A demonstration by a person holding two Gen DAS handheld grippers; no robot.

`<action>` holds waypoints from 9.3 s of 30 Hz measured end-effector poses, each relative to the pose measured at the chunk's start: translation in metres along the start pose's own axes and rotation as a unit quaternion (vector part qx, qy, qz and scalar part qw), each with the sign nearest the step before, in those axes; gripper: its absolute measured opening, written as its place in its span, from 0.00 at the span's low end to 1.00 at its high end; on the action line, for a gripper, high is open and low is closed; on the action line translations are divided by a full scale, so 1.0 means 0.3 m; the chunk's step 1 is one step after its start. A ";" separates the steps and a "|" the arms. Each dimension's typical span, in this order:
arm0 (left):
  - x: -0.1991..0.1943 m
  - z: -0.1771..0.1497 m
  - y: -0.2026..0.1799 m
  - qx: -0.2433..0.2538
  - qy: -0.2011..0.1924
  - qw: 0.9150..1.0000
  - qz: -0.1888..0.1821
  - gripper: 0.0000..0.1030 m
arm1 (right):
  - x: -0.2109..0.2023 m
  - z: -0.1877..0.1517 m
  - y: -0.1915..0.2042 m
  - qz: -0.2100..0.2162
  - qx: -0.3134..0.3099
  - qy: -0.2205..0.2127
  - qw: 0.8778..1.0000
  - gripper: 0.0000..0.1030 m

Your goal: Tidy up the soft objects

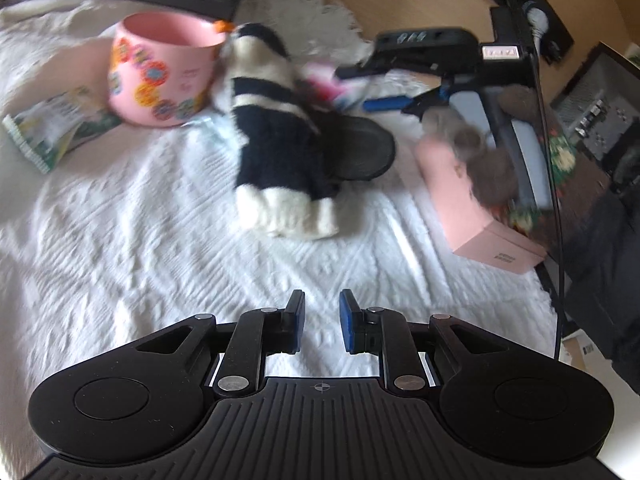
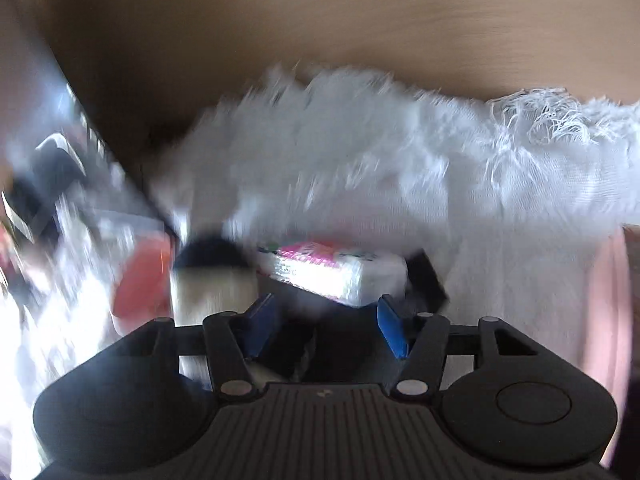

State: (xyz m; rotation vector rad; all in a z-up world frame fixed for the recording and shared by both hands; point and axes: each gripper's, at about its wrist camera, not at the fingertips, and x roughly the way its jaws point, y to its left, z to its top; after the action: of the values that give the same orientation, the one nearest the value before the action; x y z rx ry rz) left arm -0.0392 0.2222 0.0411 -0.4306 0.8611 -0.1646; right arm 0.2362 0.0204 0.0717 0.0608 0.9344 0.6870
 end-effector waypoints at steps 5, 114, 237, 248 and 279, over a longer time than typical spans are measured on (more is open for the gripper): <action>0.017 0.019 -0.028 0.022 0.005 1.000 -0.004 0.20 | -0.035 -0.121 0.055 -0.153 -0.095 -0.036 0.983 0.56; -0.191 0.020 0.298 -0.070 -0.065 0.990 0.107 0.23 | 0.173 0.120 0.048 -0.211 -0.008 -0.030 0.977 0.31; 0.235 0.341 0.029 0.098 -0.032 0.987 0.120 0.25 | -0.489 -0.674 0.032 -0.270 -0.006 -0.055 0.961 0.80; 0.279 0.404 0.018 0.121 -0.035 0.987 0.102 0.26 | -0.484 -0.640 0.115 -0.233 -0.007 -0.067 0.970 0.80; -0.128 0.024 0.385 -0.013 -0.046 0.998 0.041 0.26 | 0.289 -0.071 0.290 -0.122 0.054 0.045 0.990 0.51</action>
State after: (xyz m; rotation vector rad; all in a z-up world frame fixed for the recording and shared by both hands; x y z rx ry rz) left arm -0.0622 0.3403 0.0224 -0.4230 0.7904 -0.0569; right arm 0.2099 0.1329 0.0255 0.0105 1.0457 0.4157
